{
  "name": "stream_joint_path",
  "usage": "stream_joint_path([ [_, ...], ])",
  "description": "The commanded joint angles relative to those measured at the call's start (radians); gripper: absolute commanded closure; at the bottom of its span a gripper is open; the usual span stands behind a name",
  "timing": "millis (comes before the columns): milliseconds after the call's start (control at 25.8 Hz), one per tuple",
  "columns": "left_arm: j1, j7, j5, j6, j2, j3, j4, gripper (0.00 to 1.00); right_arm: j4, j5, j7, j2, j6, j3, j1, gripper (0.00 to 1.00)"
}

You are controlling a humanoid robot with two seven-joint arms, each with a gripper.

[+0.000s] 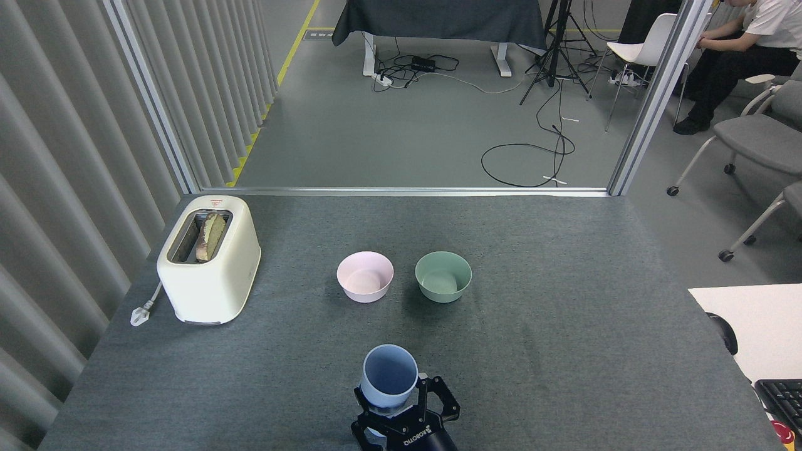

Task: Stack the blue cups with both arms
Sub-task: 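Lower the held cup into the first cup and open the right gripper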

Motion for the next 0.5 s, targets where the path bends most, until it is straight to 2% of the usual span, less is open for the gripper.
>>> stream_joint_path([
  [0,0.001,-0.001,0.001,0.0,0.0,0.001,-0.001,0.0,-0.008,-0.004,-0.012,0.0,-0.002,0.0,-0.002,0.01],
  [194,0.001,-0.001,0.003,0.0,0.002,0.001,-0.001,0.0,-0.087,-0.005,-0.096,0.002,-0.01,0.003,0.0,0.01],
  [348,0.003,-0.001,0.003,0.0,0.002,0.001,-0.001,0.0,-0.188,-0.067,-0.121,0.009,-0.003,0.0,-0.006,0.01],
  [465,0.003,-0.001,0.003,0.0,0.002,0.001,-0.002,0.0,-0.203,-0.082,-0.116,-0.011,0.001,-0.054,-0.008,0.01],
])
